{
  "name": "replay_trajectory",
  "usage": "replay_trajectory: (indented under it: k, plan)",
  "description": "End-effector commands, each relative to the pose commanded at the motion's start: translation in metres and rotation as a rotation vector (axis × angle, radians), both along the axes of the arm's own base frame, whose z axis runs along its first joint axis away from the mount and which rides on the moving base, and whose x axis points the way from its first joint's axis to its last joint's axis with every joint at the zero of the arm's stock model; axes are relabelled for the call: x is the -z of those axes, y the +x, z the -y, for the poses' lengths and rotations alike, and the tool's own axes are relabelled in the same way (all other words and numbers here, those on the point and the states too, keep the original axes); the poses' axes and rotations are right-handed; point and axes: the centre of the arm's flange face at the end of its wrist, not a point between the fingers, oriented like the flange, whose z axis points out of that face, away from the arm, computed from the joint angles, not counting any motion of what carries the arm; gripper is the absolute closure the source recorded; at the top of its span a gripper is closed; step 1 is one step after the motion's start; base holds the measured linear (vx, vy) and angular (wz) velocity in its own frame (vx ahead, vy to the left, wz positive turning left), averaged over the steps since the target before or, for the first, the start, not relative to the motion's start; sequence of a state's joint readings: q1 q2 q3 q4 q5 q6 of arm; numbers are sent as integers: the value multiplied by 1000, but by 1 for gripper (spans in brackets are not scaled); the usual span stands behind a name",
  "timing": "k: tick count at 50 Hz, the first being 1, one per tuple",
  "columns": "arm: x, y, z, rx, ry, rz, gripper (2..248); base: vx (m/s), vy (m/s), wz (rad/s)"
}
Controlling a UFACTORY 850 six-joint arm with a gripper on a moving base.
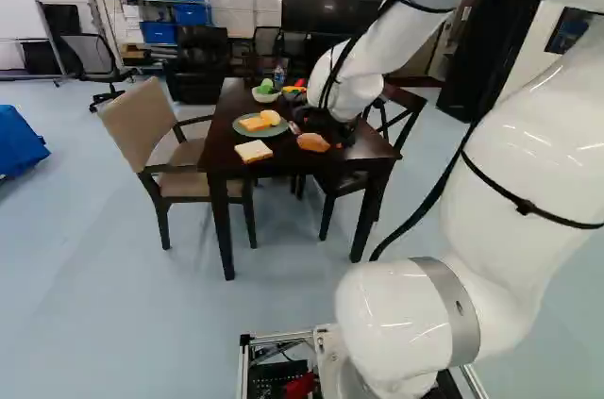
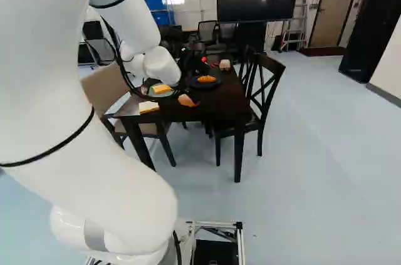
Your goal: Move the croissant to the empty plate
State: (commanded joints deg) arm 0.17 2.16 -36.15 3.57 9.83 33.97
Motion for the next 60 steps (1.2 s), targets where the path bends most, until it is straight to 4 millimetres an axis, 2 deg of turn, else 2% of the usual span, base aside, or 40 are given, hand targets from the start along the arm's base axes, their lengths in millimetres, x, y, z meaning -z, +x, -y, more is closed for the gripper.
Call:
replay_trajectory:
  k: [36, 60]
  plan:
    - [49, -84, 1, -205, -295, 211, 3, 0, 0, 0]
    - [69, -125, 1, -281, -435, 303, 3, 0, 0, 0]
